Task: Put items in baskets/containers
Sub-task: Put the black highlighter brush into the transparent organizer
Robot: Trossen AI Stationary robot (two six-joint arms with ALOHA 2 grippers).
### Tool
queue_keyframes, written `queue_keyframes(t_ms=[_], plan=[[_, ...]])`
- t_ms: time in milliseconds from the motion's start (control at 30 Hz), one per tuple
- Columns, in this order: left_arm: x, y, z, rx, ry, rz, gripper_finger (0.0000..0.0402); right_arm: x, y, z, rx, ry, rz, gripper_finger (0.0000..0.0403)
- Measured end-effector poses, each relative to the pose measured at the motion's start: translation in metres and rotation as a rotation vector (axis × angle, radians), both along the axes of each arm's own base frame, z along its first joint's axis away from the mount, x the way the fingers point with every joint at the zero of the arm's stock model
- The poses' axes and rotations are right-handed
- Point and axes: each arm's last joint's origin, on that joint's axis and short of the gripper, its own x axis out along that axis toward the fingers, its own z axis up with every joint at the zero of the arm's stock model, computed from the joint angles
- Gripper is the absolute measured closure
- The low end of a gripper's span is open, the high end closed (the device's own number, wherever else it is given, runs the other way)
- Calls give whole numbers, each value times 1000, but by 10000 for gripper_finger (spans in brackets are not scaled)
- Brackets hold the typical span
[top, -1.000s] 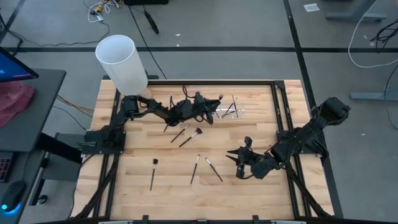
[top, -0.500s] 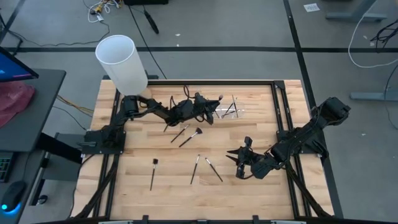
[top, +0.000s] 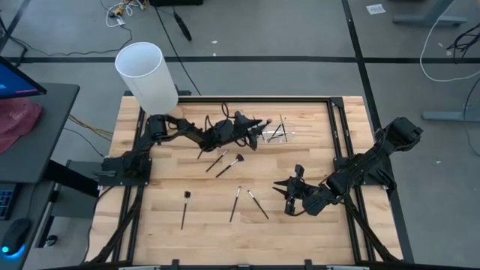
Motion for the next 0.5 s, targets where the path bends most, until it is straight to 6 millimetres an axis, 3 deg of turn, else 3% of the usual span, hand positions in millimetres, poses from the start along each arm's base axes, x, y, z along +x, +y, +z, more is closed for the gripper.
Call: queue_keyframes(t_ms=[200,333,500], plan=[[0,0,11,4,-18,-3,237,0,0,0,0,0,0,319],[-1,-5,39,12,-42,-35,237,0,0,0,-1,1,0,319],[-6,-23,79,46,62,-75,236,0,0,0,-2,3,0,319]])
